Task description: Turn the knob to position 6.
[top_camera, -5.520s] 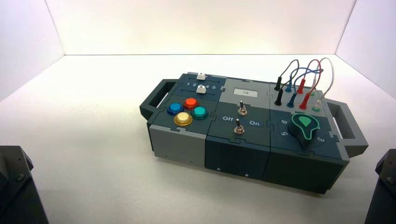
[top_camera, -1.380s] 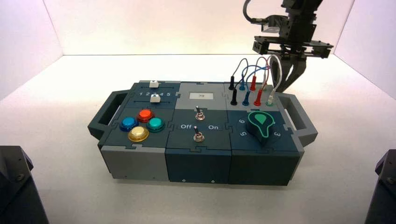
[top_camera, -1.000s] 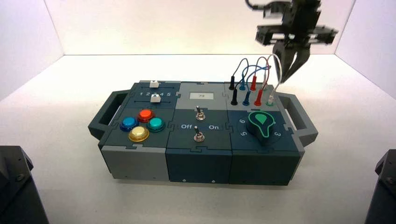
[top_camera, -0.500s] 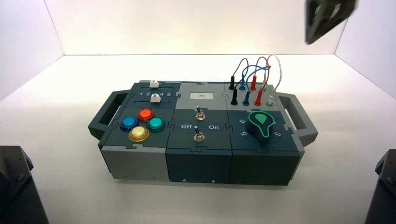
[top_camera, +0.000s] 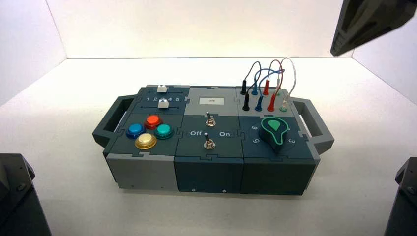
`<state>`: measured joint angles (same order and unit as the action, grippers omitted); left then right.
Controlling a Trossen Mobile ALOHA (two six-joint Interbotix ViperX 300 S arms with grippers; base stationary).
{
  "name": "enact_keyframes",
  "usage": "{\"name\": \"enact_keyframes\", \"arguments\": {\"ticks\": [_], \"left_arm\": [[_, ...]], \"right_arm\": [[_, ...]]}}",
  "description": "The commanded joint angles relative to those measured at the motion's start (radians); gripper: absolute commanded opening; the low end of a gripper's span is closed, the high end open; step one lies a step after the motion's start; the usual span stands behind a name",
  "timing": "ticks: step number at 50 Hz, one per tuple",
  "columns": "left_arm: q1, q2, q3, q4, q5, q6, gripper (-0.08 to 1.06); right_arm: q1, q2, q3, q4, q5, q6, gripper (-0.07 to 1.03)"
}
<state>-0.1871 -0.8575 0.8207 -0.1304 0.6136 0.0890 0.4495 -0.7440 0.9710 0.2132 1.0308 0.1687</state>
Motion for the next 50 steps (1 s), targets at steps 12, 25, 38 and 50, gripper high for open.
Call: {"name": "enact_keyframes", "arguments": {"ticks": [12,25,38,50], "left_arm": [[0.003,-0.034,0.002,0.0,-0.002,0.006,-0.03],[0.003,-0.025,-0.002,0.002,-0.005,0.006,-0.03],[0.005,-0.025,-0.006,0.002,-0.02,0.006,-0.03],[0.005,-0.021,-0.008,0.002,-0.038,0.006,-0.03]], "right_arm": [[0.104,0.014,0.035,0.077,-0.002,0.005,-0.02],[0.167,0.077,0.04,0.103,-0.003,0.003,-0.02],[0.183,0.141,0.046,0.121,-0.005,-0.009,-0.02],[0.247,0.213,0.044,0.146,-0.057,-0.012,-0.02]]}}
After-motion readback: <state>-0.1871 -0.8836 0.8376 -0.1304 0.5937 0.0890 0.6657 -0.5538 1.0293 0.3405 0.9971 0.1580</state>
